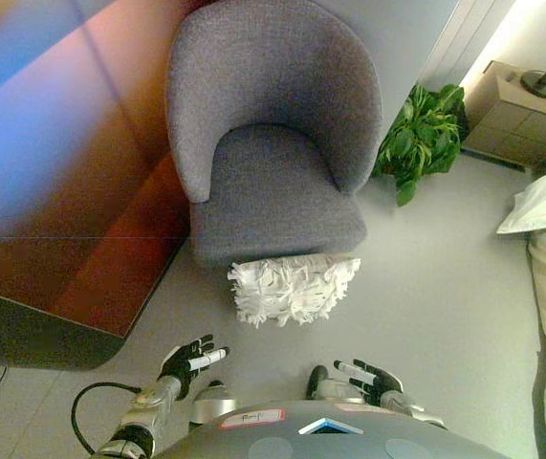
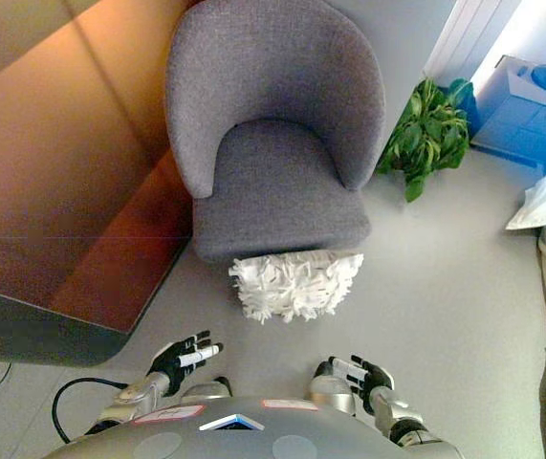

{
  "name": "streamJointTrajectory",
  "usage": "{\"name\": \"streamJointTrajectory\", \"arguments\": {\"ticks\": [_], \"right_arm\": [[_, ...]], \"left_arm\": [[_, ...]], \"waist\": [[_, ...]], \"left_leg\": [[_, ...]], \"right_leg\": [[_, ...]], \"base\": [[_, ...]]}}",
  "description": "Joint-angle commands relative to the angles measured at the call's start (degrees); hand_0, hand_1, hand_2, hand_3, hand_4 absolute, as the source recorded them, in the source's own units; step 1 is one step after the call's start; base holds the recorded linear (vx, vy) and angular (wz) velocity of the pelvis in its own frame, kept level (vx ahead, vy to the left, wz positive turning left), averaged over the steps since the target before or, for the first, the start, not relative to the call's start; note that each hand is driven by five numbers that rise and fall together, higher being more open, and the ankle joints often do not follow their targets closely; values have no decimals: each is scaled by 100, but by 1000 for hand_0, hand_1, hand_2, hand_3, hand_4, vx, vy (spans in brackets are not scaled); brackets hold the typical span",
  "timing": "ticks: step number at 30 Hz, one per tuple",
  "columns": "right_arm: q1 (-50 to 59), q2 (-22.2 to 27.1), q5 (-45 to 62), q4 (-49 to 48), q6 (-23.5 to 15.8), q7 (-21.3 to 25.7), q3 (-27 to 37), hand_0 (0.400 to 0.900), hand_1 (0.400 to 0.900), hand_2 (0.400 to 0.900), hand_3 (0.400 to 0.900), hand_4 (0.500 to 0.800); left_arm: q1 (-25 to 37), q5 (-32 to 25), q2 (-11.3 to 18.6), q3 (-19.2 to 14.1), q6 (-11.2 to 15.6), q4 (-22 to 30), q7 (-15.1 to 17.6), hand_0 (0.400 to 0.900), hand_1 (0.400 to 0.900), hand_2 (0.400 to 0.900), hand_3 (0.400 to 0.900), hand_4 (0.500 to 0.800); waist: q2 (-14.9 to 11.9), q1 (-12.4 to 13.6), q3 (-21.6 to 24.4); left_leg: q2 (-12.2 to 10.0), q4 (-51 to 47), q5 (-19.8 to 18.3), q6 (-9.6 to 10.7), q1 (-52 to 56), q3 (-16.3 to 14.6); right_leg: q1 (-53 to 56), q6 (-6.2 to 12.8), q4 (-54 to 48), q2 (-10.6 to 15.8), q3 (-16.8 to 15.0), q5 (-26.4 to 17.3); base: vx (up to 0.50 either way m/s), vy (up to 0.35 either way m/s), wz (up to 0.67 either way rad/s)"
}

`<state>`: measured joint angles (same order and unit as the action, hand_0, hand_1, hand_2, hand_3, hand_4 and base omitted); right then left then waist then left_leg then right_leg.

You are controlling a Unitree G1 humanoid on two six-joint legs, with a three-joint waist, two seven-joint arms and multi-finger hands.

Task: Pick up the pillow and put it on the sofa.

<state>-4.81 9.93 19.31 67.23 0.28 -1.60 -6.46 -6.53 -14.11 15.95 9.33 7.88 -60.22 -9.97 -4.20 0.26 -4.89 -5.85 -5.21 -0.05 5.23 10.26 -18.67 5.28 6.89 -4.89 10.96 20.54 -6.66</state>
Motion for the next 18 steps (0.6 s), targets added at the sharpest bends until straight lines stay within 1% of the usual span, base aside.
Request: {"name": "streamJointTrajectory", "arguments": {"ticks": [1,2,3,4,8,11,15,16,18], "right_arm": [[327,187,-99,-96,-400,102,-65,900,900,900,900,800],[327,196,-89,-122,-418,106,-76,900,900,900,900,800],[323,200,-53,-150,-429,108,-86,900,900,900,900,800],[324,200,-20,-191,-435,118,-88,900,900,900,900,800],[298,214,-15,-274,-437,49,-77,900,900,900,900,800],[267,244,-12,-381,-381,-10,-90,900,900,900,900,800],[288,305,-1,-528,-290,-95,-94,900,900,900,900,800],[322,352,-19,-607,-231,-120,-108,900,900,900,900,800],[354,394,-24,-665,-210,-161,-130,900,900,900,900,800]], "left_arm": [[341,95,-40,-14,398,143,33,900,900,900,900,800],[331,78,-40,9,405,169,35,900,900,900,900,800],[324,27,-32,27,349,204,-11,900,900,900,900,800],[320,-38,-31,27,257,239,-123,900,900,900,900,800],[257,-230,-38,3,235,328,-257,900,900,900,900,800],[198,-308,-36,-26,135,468,-365,900,900,900,900,800],[198,-575,-53,-95,-27,577,-392,900,900,900,900,800],[204,-722,-72,-159,-80,615,-387,900,900,900,900,800],[216,-925,-89,-226,-77,650,-351,900,900,900,900,800]], "waist": [[219,40,71],[220,40,53],[223,41,36],[224,43,11],[224,38,-37],[214,37,-54],[180,66,-116],[140,93,-172],[96,116,-237]], "left_leg": [[340,116,-307,-425,-20,-11],[327,129,-301,-422,-39,-20],[314,139,-294,-420,-54,-24],[297,149,-287,-418,-67,-30],[219,228,-300,-390,-64,-47],[125,387,-314,-337,-109,-53],[-11,767,-336,-239,-304,51],[-107,1131,-384,-182,-468,136],[-220,1581,-388,-139,-677,250]], "right_leg": [[93,340,319,26,-110,312],[85,324,319,11,-117,323],[75,311,319,-3,-122,330],[70,297,310,-21,-121,334],[122,229,247,-111,-126,379],[157,145,214,-197,-140,432],[153,33,181,-286,-181,460],[119,-34,213,-283,-203,469],[64,-106,271,-271,-223,486]], "base": [[-11,-65,-4],[-18,-73,-2],[-19,-89,0],[-13,-88,0],[26,-111,-2],[42,-142,0],[21,-152,-2],[0,-156,-6],[-11,-146,-8]]}}
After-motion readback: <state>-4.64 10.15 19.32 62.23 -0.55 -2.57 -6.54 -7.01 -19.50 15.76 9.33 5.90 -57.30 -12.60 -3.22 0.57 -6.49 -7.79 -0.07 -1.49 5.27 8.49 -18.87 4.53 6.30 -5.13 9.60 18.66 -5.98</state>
